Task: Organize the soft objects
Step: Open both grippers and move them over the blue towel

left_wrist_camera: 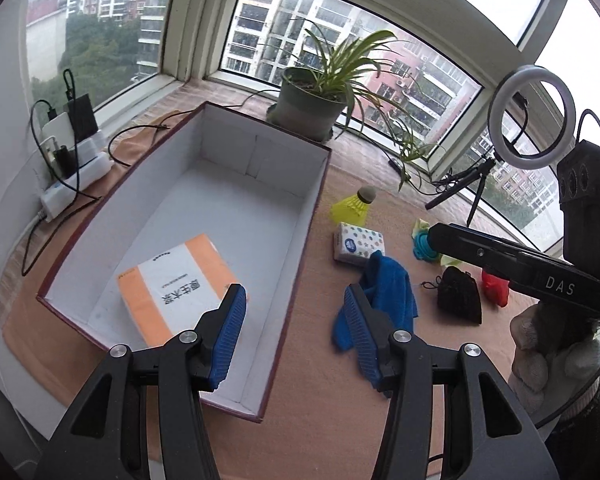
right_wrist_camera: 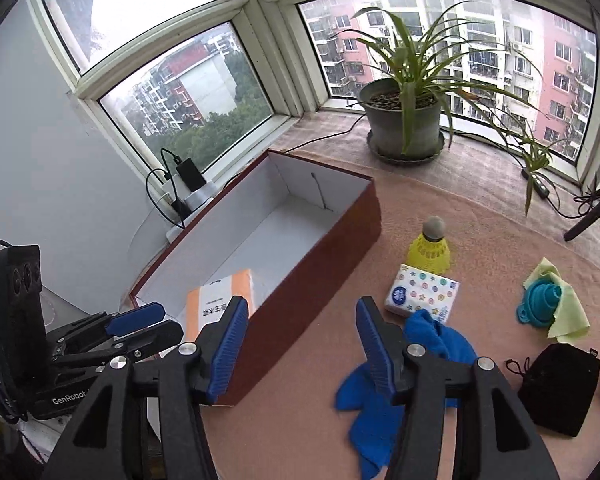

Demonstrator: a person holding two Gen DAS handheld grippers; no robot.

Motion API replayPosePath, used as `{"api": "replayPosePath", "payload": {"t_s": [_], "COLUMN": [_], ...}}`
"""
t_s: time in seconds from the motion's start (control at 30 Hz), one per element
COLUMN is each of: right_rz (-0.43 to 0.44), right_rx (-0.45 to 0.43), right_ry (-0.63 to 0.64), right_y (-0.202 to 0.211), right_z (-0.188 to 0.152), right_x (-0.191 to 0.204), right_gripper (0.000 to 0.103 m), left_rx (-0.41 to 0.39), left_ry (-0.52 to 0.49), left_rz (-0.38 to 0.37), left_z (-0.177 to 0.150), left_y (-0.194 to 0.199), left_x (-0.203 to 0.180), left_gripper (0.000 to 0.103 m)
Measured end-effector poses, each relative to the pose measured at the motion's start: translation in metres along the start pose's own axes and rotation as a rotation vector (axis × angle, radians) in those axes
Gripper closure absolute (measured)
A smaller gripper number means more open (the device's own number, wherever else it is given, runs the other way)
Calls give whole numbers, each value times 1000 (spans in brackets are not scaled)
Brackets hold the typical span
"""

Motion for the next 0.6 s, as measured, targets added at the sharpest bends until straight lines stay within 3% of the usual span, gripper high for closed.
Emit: {"api": "replayPosePath", "payload": {"t_s": [0.17,0.33,0.47,0.6], "right_rz": [-52,-42,-10,13], "right_rx": [-8,42,86,131], "right_ry": [-7,-53,-88,-108], "right_y": [23,28,23,14], "right_z": [-13,-28,-37,-44], "right_x": [-44,-86,-109,-122], "right_gripper": [45,44,43,36], "left_rx": [29,95,140,192], "left_ry": [-81,-130,-153,-155], "left_rz": [-54,-68,-72,-80], "left_z": [-14,-33,-44,-52], "left_y": [-7,-32,-53,-73], "left_x": [-47,-82,-98,-108], "left_gripper": [49,40,38,32]}}
Point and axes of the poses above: each gripper's, at about its wrist camera, not at the fingertips, and y roughly against the way its jaws point, x to its left, z to its top, the point moved 7 cm from there along -y, roughly the way its jaws point, and after that the axes turned 11 degrees about z, right-handed, at the moved point
